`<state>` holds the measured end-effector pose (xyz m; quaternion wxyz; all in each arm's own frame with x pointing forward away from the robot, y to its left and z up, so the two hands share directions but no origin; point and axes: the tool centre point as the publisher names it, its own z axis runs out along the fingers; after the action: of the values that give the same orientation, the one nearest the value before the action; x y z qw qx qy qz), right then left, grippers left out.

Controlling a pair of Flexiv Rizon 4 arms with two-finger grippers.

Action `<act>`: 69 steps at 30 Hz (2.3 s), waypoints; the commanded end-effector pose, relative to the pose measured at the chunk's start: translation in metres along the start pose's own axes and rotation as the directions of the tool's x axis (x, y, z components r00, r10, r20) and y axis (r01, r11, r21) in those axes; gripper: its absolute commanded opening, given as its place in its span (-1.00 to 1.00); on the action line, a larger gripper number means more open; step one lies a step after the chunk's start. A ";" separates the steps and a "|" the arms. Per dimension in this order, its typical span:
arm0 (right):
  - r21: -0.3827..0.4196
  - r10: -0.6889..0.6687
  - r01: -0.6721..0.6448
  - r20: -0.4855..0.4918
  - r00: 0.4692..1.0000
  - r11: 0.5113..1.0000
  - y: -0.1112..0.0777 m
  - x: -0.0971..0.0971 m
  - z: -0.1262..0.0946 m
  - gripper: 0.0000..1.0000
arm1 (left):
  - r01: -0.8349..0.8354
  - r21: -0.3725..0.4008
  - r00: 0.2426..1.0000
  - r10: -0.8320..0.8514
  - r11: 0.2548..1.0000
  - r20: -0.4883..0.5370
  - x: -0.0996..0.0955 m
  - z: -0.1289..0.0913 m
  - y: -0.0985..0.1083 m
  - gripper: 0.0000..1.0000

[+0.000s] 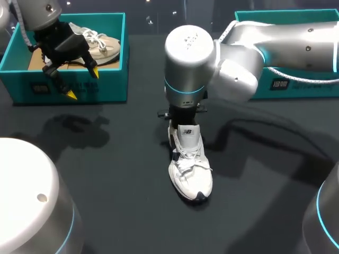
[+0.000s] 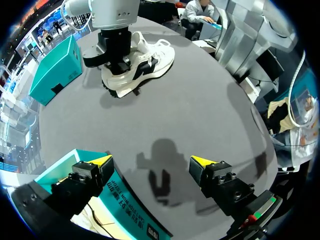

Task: Take the shoe out of the shoebox, open the shoe tongue, remove and reinsert the insole, then place the shoe into the shoebox

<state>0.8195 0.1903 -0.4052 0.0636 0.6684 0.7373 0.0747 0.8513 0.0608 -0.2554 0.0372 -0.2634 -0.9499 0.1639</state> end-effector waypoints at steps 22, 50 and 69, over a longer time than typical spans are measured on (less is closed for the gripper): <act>0.024 0.030 -0.031 0.046 0.998 0.999 -0.047 -0.008 -0.007 -1.00 | 0.000 -0.001 1.000 0.000 1.000 -0.001 0.000 0.000 0.000 1.00; 0.104 -0.018 0.024 -0.059 0.998 0.994 -0.023 0.000 0.069 -1.00 | 0.000 -0.001 1.000 0.000 1.000 -0.001 0.000 0.000 0.000 1.00; -0.004 0.003 -0.003 0.004 1.000 1.000 -0.044 -0.015 -0.017 -1.00 | 0.000 -0.001 1.000 0.000 1.000 -0.001 0.000 0.000 0.000 1.00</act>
<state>0.7785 0.1798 -0.4016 0.0473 0.6709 0.7381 0.0529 0.8512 0.0609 -0.2554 0.0372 -0.2633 -0.9499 0.1639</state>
